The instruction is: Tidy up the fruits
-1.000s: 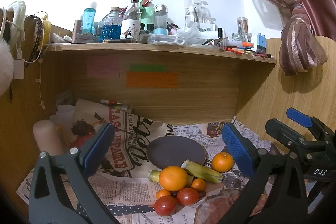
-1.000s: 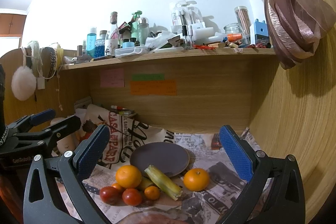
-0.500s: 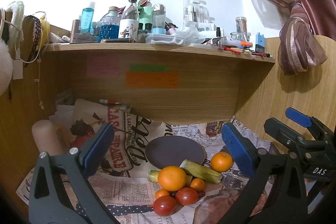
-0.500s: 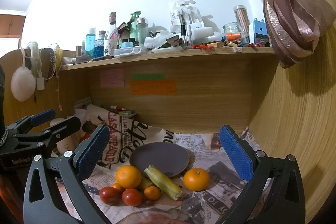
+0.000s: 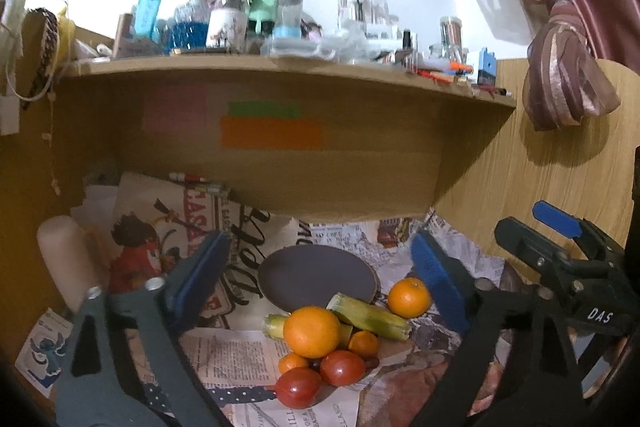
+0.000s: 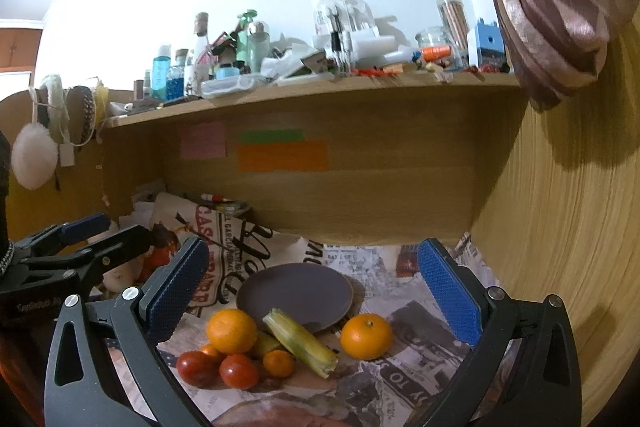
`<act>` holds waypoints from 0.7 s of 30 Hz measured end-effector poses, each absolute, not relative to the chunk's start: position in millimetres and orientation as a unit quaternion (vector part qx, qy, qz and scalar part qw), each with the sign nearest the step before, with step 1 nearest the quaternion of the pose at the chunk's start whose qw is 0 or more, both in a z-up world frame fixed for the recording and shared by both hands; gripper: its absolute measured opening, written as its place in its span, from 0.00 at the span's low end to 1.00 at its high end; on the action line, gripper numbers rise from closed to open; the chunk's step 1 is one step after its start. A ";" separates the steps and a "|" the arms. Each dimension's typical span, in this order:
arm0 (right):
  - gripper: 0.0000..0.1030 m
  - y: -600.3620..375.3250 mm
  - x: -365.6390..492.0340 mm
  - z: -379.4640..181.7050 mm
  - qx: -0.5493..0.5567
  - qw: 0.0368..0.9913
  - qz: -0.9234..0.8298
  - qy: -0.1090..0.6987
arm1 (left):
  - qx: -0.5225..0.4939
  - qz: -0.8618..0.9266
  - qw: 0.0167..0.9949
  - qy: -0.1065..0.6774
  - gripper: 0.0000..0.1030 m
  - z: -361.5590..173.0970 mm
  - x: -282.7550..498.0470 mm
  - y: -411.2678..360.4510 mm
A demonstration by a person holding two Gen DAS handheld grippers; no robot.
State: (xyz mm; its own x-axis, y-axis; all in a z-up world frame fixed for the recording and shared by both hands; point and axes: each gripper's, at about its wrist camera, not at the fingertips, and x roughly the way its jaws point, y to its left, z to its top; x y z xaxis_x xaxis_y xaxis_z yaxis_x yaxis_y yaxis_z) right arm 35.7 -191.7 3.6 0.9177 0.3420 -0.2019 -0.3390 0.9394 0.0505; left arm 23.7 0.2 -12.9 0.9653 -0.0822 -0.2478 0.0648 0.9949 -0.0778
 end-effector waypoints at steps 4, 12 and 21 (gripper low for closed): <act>0.92 -198.0 47.6 -5.7 0.001 0.978 0.169 0.126 | -0.040 -0.043 0.986 0.156 0.80 -25.0 40.0 2.6; 0.77 -216.7 81.7 -42.9 -0.004 0.965 0.159 0.207 | -0.036 -0.049 0.970 0.234 0.75 -64.2 78.6 2.5; 0.67 -232.1 119.7 -81.5 0.005 0.940 0.158 0.301 | -0.046 -0.067 0.943 0.323 0.75 -109.2 118.8 4.1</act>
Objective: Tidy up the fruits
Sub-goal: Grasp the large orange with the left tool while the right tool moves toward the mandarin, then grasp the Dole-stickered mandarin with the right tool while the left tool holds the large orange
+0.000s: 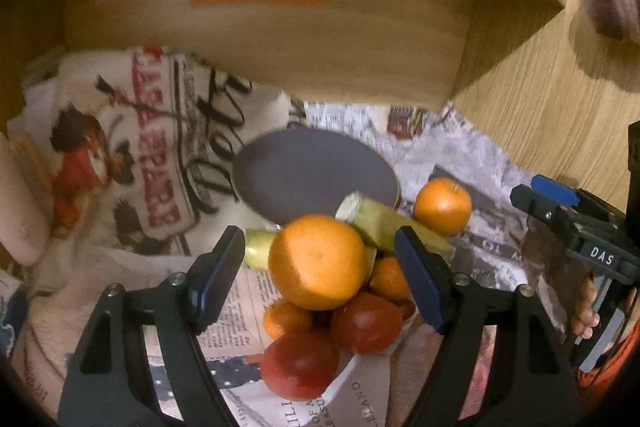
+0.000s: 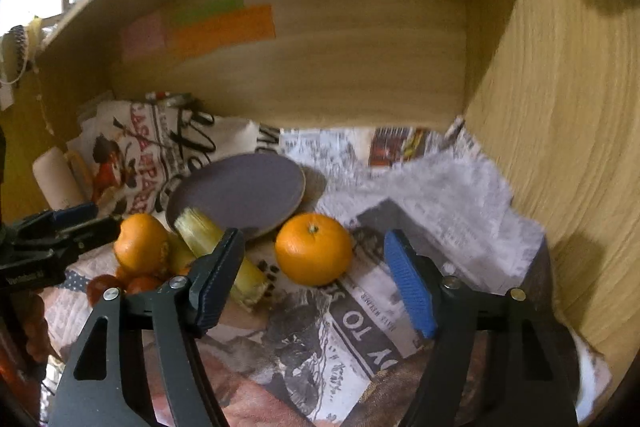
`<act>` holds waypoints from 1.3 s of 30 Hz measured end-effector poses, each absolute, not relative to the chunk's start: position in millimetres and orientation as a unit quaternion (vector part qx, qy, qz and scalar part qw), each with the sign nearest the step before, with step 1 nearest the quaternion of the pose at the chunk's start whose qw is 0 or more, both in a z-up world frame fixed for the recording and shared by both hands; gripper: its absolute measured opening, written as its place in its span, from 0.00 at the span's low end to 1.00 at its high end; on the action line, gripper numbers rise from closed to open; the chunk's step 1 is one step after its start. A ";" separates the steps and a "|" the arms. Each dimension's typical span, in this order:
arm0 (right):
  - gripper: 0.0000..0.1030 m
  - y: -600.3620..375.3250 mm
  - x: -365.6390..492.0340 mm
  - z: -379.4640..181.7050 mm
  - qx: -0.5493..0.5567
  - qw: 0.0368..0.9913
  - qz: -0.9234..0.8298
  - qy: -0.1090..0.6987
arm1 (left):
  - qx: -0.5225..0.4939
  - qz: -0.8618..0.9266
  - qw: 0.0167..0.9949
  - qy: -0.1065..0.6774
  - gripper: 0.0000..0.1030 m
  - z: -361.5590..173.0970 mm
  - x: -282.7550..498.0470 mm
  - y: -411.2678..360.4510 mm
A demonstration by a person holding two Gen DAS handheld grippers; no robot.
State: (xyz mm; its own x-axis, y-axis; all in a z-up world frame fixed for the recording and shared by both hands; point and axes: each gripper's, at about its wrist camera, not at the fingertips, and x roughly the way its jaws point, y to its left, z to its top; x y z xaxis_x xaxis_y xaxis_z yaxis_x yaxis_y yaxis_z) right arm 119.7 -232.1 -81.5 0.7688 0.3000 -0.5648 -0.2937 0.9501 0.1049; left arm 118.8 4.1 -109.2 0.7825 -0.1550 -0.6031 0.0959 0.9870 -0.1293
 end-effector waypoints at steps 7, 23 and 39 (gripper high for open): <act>0.67 -222.3 141.8 -95.7 -0.008 0.927 0.164 0.338 | -0.042 -0.071 0.927 0.365 0.75 -128.9 140.0 2.5; 0.67 -210.7 193.5 -131.6 -0.010 0.893 0.167 0.418 | -0.054 -0.097 0.911 0.398 0.71 -150.4 163.2 4.3; 0.64 -204.3 190.4 -131.5 -0.027 0.894 0.163 0.416 | -0.057 -0.112 0.909 0.397 0.64 -143.6 160.3 4.9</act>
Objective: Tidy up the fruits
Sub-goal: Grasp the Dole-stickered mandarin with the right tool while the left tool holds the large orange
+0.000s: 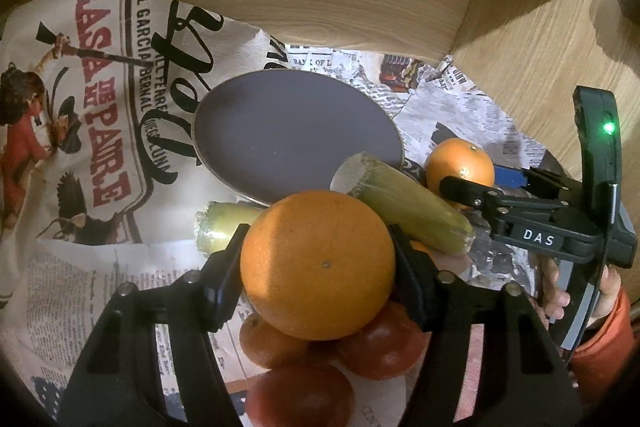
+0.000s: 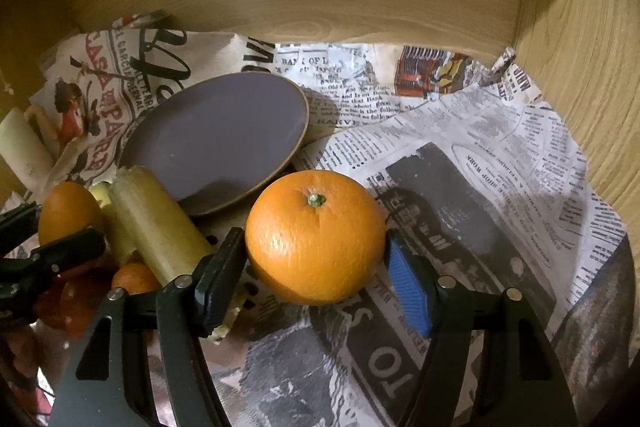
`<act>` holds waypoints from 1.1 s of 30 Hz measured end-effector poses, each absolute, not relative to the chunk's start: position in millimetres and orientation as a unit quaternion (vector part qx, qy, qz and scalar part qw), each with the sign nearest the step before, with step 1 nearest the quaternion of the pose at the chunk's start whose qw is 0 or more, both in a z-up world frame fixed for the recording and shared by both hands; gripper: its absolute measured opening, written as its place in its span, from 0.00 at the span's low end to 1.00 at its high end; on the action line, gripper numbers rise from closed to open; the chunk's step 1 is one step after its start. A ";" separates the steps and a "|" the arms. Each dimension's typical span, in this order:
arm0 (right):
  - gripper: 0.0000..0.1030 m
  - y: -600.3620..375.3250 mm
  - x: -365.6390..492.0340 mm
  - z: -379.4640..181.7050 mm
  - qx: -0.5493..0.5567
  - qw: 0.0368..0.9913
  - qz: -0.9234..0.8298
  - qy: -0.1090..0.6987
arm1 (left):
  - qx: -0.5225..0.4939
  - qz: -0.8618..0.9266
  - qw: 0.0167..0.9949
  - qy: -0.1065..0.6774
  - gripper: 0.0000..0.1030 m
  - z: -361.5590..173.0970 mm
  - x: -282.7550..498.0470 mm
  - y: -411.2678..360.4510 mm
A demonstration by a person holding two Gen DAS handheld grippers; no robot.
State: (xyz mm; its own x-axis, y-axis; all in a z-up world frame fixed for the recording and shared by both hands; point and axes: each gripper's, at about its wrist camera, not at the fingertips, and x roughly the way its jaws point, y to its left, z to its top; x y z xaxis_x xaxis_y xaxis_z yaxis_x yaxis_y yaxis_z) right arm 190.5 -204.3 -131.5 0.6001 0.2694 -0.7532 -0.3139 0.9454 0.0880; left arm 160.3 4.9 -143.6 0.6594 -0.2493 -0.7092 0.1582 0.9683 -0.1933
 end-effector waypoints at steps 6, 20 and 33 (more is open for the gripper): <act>0.63 -199.8 174.7 -112.1 -0.028 0.904 0.169 0.391 | -0.055 -0.110 0.920 0.371 0.64 -124.4 147.9 11.0; 0.24 -184.2 162.2 -72.0 -0.042 0.917 0.191 0.348 | -0.060 -0.088 0.943 0.314 0.64 -77.8 141.5 39.0; 0.65 -227.2 164.0 -92.7 -0.043 0.922 0.113 0.367 | -0.062 -0.082 0.936 0.336 0.64 -95.6 143.2 44.9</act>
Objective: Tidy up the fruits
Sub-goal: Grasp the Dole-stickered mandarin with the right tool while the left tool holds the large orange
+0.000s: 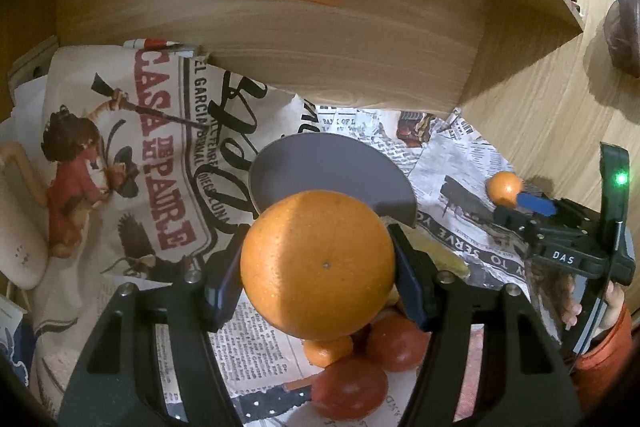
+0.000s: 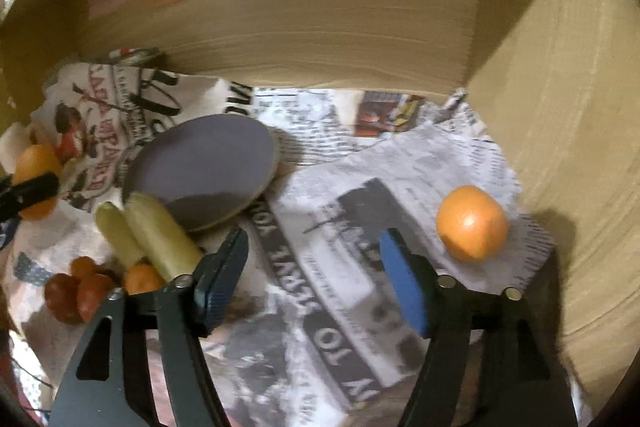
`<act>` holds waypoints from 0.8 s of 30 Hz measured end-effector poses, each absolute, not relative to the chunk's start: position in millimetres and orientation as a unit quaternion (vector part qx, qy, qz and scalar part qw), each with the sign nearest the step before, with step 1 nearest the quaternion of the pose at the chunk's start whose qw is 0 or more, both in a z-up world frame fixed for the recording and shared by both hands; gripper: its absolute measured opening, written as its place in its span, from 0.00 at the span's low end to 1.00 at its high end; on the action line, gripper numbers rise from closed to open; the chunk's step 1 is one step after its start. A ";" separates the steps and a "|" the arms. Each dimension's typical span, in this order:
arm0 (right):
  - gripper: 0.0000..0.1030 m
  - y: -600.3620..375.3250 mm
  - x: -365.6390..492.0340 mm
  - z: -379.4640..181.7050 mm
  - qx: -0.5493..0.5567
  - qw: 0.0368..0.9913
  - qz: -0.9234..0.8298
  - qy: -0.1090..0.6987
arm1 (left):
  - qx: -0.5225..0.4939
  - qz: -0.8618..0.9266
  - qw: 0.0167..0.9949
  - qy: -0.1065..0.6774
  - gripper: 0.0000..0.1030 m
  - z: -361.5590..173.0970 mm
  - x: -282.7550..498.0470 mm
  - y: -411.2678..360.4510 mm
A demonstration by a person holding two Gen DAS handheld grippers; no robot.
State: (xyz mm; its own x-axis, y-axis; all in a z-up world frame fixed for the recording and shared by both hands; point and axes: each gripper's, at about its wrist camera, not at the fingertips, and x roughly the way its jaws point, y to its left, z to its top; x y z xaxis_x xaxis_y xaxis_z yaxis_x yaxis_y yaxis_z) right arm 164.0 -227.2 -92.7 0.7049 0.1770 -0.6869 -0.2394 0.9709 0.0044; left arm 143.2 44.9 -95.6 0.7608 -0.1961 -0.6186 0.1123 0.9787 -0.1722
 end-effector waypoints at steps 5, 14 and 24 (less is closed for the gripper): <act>0.66 -255.3 164.9 -87.1 -0.016 0.926 0.091 0.366 | -0.066 -0.083 0.935 0.337 0.64 -96.6 147.5 47.3; 0.66 -296.1 151.9 -69.1 0.007 0.937 0.034 0.348 | -0.068 -0.093 0.932 0.344 0.64 -101.0 153.0 43.7; 0.70 -311.8 183.6 -92.2 0.000 0.923 -0.025 0.384 | -0.068 -0.105 0.930 0.346 0.64 -103.2 151.4 43.6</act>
State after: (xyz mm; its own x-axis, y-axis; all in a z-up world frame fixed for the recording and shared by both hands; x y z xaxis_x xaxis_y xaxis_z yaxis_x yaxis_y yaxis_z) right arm 183.6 -311.8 -92.2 0.7045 -0.0468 -0.7081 0.0470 0.9987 -0.0193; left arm 151.4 43.6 -103.2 0.7393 -0.2418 -0.6284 0.1472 0.9688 -0.1995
